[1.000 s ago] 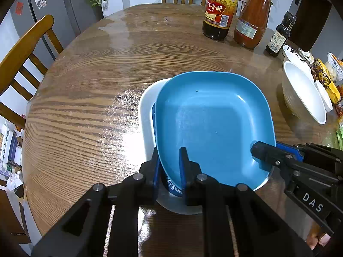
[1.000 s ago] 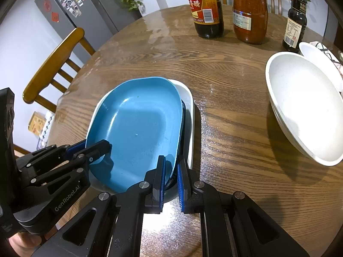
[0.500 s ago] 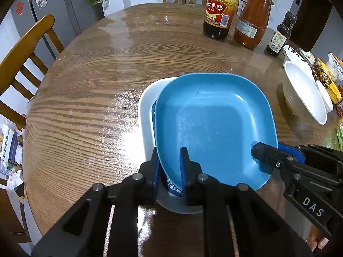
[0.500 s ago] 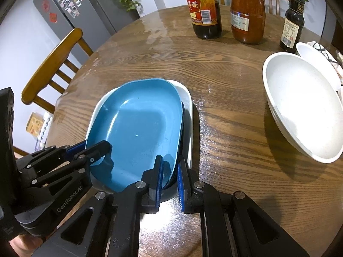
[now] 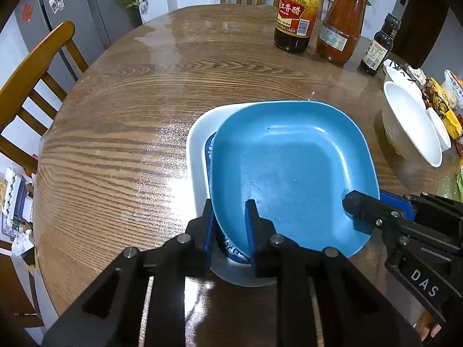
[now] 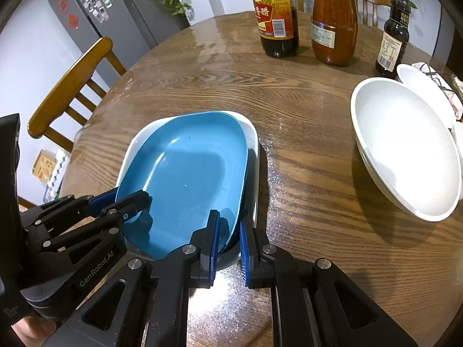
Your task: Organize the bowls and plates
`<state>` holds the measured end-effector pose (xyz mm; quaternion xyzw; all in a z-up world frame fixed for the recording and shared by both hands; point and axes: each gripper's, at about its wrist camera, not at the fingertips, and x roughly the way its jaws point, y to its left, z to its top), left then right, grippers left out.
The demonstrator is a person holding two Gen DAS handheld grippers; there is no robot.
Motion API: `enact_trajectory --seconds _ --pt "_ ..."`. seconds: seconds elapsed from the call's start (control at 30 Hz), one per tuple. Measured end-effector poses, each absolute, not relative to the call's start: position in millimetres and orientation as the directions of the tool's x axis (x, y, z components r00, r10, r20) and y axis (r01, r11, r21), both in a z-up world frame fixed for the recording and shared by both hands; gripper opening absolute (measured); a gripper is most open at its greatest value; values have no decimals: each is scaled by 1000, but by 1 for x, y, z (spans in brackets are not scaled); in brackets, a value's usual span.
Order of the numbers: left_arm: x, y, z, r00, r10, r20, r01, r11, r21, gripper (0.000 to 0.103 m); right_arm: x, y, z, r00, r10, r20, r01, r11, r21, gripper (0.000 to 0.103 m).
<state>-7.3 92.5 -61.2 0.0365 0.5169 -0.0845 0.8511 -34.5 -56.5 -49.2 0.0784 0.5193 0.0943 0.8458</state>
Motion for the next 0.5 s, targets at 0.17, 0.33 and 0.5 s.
enact_trajectory --seconds 0.17,0.33,0.5 --pt "-9 94 -59 458 -106 -883 177 984 -26 19 -35 -56 -47 450 232 -862 -80 972 220 12" --pt "-10 95 -56 465 -105 -879 173 985 -26 19 -35 -57 -46 452 232 -861 -80 972 221 12" --pt "-11 94 -55 472 -104 -875 175 984 -22 20 -36 -58 -44 461 228 -858 -79 973 217 12"
